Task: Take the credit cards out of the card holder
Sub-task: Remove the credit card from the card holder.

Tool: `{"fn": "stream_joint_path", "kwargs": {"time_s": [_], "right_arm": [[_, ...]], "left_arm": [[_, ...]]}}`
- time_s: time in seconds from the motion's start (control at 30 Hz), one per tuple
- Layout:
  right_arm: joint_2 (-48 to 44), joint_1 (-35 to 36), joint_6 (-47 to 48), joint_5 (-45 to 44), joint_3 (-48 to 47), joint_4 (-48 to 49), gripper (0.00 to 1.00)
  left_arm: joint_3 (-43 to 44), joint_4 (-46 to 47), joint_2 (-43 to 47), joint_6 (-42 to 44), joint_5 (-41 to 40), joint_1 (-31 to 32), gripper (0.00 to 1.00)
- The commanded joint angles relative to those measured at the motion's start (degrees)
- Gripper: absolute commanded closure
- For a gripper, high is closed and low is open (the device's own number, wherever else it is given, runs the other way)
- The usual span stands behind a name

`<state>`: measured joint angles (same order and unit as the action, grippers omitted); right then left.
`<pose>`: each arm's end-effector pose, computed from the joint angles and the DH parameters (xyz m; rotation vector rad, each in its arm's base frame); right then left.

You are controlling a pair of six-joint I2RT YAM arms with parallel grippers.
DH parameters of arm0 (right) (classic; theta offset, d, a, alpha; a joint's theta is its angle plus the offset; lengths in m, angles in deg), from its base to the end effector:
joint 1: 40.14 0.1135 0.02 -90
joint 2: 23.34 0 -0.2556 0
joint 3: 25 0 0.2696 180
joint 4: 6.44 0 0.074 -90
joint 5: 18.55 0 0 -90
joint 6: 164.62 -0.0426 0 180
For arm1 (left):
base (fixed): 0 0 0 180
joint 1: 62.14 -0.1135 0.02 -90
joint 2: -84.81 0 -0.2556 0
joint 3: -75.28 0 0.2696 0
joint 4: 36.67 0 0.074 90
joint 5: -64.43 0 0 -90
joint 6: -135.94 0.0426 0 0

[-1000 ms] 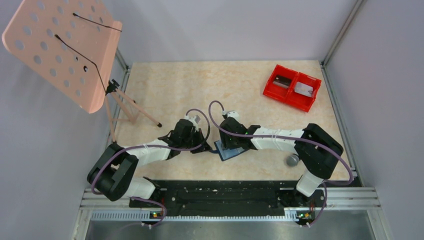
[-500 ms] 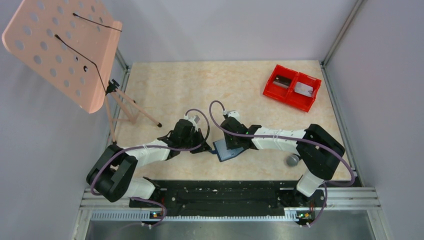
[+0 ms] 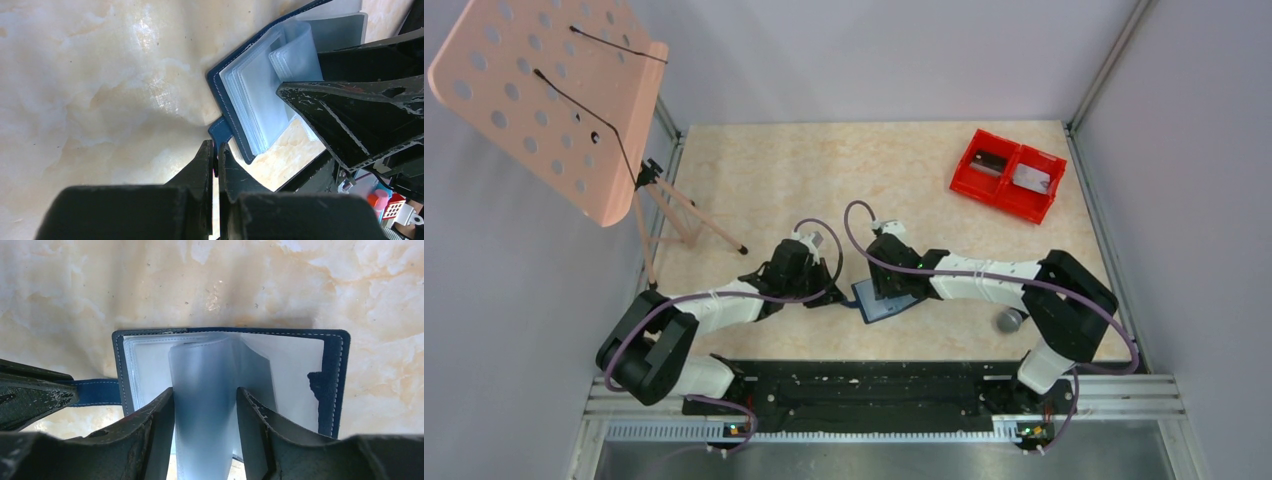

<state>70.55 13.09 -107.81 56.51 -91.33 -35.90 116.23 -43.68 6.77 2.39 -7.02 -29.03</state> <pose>0.2117 0.2650 0.1472 -0.3443 2.5142 0.2716 0.2139 -0.1557 0.1214 -0.0559 2.5325 -0.9874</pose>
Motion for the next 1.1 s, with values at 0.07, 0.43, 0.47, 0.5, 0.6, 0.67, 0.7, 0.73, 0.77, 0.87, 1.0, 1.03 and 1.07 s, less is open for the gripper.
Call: {"fn": "stream_joint_path", "kwargs": {"time_s": [0.07,0.43,0.47,0.5,0.6,0.67,0.7,0.73,0.77,0.87,1.0,1.03,1.07], "right_arm": [[-4.0,-0.5,0.2,-2.2,-1.1,-1.0,0.6],[-7.6,-4.5,0.9,-2.3,1.5,-1.9,0.69],[-7.8,-5.0,1.1,-1.7,1.8,-1.8,0.69],[-8.2,-5.9,1.3,-0.7,2.3,-1.5,0.7],[-9.2,-7.3,2.5,0.7,3.8,-0.6,0.73],[-9.6,-7.7,3.2,1.3,4.0,-0.5,0.75],[-9.6,-7.9,3.4,1.6,3.9,-0.6,0.75],[-9.6,-8.0,3.5,1.7,3.7,-0.8,0.75],[-9.5,-8.1,3.6,1.7,3.5,-1.3,0.75],[-9.5,-8.5,4.0,0.3,2.1,-3.7,0.75],[-9.6,-8.6,3.8,-1.5,-0.4,-7.4,0.68],[-9.6,-8.6,3.6,-1.6,-1.0,-8.1,0.68],[-9.9,-8.6,3.4,-1.4,-1.5,-9.0,0.67]], "left_arm": [[-0.6,1.2,1.8,0.8,-0.5,0.2,1.0],[-0.4,1.1,1.7,0.9,-0.6,0.2,1.0],[-0.3,1.0,1.6,0.9,-0.6,0.1,1.0],[-0.3,1.0,1.6,0.9,-0.6,0.1,1.0],[-0.2,1.0,1.5,0.9,-0.5,0.1,1.0],[-0.2,0.9,1.5,0.9,-0.6,0.1,1.0],[-0.1,0.8,1.5,0.9,-0.6,0.1,1.0],[0.0,0.7,1.5,0.9,-0.6,0.1,1.0],[0.1,0.6,1.6,0.9,-0.6,0.1,1.0],[0.3,0.6,2.1,0.7,-0.4,0.2,1.0],[0.1,0.9,2.7,0.6,0.0,0.2,1.0],[0.1,1.0,2.8,0.5,0.2,0.2,1.0],[0.0,1.3,3.0,0.4,0.4,0.1,1.0]]}}
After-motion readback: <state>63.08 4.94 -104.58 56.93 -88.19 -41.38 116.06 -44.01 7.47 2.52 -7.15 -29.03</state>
